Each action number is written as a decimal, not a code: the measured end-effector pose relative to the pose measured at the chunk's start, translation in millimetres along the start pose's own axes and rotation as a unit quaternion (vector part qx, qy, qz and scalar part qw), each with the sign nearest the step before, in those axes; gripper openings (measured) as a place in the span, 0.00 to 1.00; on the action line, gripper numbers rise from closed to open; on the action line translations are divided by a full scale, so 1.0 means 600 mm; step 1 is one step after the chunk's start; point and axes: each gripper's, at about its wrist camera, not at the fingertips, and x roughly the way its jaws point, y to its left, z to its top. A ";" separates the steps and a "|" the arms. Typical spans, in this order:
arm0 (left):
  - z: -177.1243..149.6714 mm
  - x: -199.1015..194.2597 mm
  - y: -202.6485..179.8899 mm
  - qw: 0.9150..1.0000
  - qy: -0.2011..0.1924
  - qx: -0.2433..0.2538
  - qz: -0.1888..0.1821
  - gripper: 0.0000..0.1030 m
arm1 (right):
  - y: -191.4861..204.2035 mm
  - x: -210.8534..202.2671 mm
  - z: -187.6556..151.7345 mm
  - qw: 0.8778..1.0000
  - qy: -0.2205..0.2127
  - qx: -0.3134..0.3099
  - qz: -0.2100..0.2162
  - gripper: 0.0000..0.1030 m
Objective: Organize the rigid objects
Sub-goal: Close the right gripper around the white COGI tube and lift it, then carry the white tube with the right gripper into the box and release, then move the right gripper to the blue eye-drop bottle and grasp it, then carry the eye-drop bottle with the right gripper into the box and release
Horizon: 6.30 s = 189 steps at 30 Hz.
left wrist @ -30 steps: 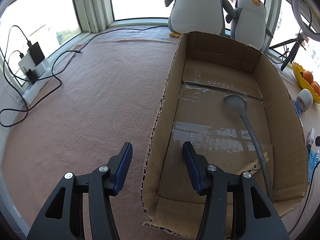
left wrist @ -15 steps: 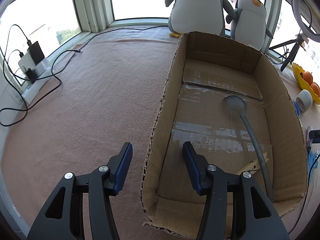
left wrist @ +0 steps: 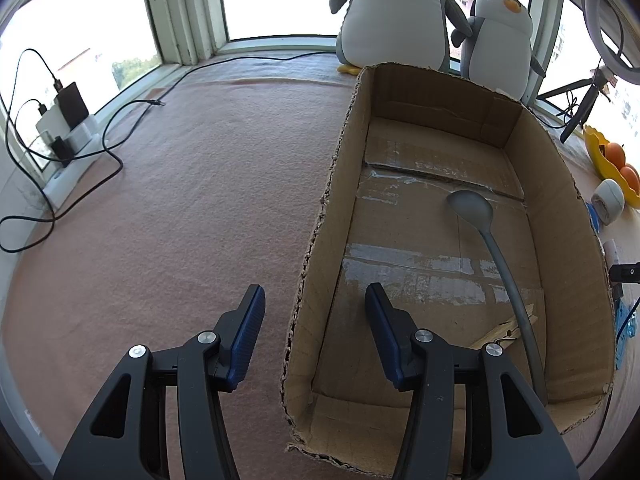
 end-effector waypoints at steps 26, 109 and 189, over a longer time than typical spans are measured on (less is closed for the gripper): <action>-0.001 0.001 -0.001 1.000 0.000 -0.003 -0.001 0.50 | 0.118 -0.085 -0.005 0.987 -0.056 -0.008 0.154 0.17; 0.007 0.001 -0.006 0.999 0.010 0.045 -0.009 0.50 | -0.103 -0.148 -0.171 0.991 -0.090 0.101 0.017 0.43; 0.006 0.003 0.000 0.999 0.000 0.032 -0.017 0.50 | 0.318 -0.084 -0.081 0.979 -0.095 -0.157 0.086 0.27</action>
